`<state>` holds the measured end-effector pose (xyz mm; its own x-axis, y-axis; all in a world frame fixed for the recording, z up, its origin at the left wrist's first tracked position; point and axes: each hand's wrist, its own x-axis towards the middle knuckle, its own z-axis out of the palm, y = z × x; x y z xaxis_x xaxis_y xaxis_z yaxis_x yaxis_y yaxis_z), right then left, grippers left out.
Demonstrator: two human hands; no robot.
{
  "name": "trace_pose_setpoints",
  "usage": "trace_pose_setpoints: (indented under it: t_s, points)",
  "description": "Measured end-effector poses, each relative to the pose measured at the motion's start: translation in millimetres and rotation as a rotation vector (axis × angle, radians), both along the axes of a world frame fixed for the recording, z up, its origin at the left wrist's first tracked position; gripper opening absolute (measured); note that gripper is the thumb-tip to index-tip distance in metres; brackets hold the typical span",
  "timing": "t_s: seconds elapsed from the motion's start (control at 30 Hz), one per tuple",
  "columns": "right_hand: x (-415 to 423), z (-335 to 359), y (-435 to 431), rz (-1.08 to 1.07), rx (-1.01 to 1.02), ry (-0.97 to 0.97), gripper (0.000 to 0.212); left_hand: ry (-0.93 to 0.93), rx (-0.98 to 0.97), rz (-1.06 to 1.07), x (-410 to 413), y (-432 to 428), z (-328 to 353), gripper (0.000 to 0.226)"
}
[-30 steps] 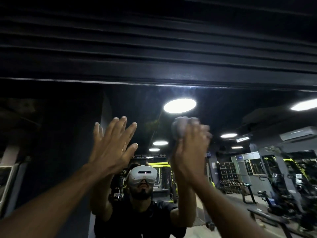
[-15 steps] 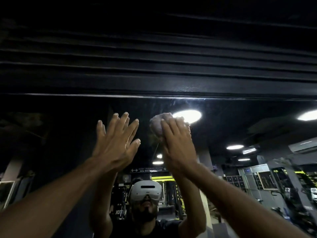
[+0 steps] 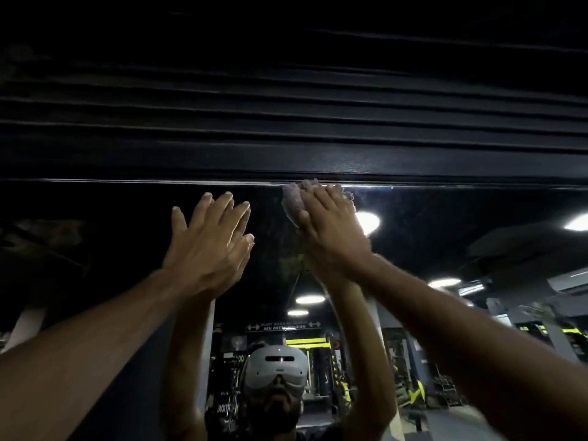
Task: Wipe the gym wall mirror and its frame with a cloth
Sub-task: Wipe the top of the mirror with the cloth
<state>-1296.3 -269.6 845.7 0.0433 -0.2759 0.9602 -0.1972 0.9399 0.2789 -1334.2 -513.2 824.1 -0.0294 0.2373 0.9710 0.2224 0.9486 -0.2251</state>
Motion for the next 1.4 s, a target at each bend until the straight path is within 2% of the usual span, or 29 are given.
trace_pose_setpoints:
  t_s: [0.07, 0.13, 0.2, 0.23, 0.27, 0.33, 0.4, 0.53, 0.57, 0.63, 0.7, 0.73, 0.77, 0.87, 0.93, 0.97, 1.0, 1.07, 1.1, 1.13, 1.17, 1.23, 1.33, 1.37, 1.4]
  points:
    - [10, 2, 33, -0.012, 0.034, 0.060, 0.046, -0.010, 0.001, -0.004, 0, -4, -2, 0.070]
    - [18, 4, 65, -0.051, -0.224, 0.171, 0.037, -0.012, 0.010, -0.016, 1, -11, -4, 0.070]
    - [22, 7, 63, -0.118, -0.621, 0.151, 0.040, -0.022, 0.007, -0.038, 4, -17, -5, 0.073]
    - [22, 9, 45, -0.118, -0.744, 0.126, 0.038, -0.028, 0.001, -0.047, 5, -19, -5, 0.074]
    - [22, 10, 20, -0.095, -0.763, 0.113, 0.034, -0.033, -0.002, -0.054, 5, -20, -4, 0.075]
    - [12, 10, -28, -0.010, -0.505, 0.116, 0.038, -0.044, -0.008, -0.070, 7, -20, -3, 0.076]
    - [-7, 2, -65, -0.062, -0.181, 0.068, 0.053, -0.041, -0.001, -0.088, 5, -20, -5, 0.078]
    - [4, -1, -42, -0.014, 0.097, -0.004, 0.050, -0.069, -0.028, -0.106, 4, -29, -8, 0.074]
    - [5, 1, -23, -0.013, 0.060, 0.021, 0.048, -0.080, -0.036, -0.112, 5, -31, -11, 0.073]
    - [8, 1, 7, 0.029, -0.249, 0.089, 0.043, -0.089, -0.052, -0.123, 4, -36, -19, 0.073]
    - [7, -10, -6, 0.019, -0.560, 0.141, 0.043, -0.086, -0.056, -0.124, 2, -38, -28, 0.073]
    - [3, -23, -26, 0.032, -0.591, 0.135, 0.042, -0.086, -0.054, -0.126, 2, -39, -33, 0.073]
    - [-1, -39, -46, 0.061, -0.520, 0.107, 0.044, -0.091, -0.045, -0.139, 1, -38, -38, 0.072]
    - [-2, -97, -68, 0.080, -0.112, -0.051, 0.052, -0.113, -0.033, -0.194, 4, -33, -57, 0.069]
    - [5, -110, -37, 0.006, 0.122, -0.089, 0.050, -0.098, -0.048, -0.202, 0, -35, -74, 0.067]
    - [7, -108, -11, -0.021, 0.152, -0.078, 0.048, -0.085, -0.059, -0.207, -3, -37, -83, 0.068]
    - [9, -102, 12, -0.030, 0.070, -0.052, 0.046, -0.072, -0.064, -0.214, -6, -39, -89, 0.069]
    - [12, -98, 36, 0.044, -0.330, 0.025, 0.042, -0.067, -0.067, -0.211, -12, -45, -103, 0.070]
    - [9, -101, 27, 0.058, -0.515, 0.079, 0.042, -0.067, -0.065, -0.197, -14, -46, -107, 0.070]
    - [2, -108, 7, 0.051, -0.610, 0.099, 0.042, -0.068, -0.060, -0.186, -16, -47, -110, 0.070]
    - [-2, -121, -18, 0.022, -0.594, 0.085, 0.040, -0.074, -0.054, -0.186, -15, -45, -112, 0.070]
    - [-7, -152, -63, 0.014, -0.320, 0.008, 0.042, -0.076, -0.029, -0.198, -14, -41, -115, 0.070]
    - [3, -175, -47, -0.014, 0.037, -0.086, 0.047, -0.074, -0.031, -0.181, -11, -40, -132, 0.068]
    - [4, -175, -27, -0.023, 0.022, -0.076, 0.047, -0.081, -0.044, -0.174, -11, -42, -142, 0.068]
    - [5, -171, -10, -0.009, -0.104, -0.046, 0.047, -0.086, -0.059, -0.174, -11, -45, -150, 0.069]
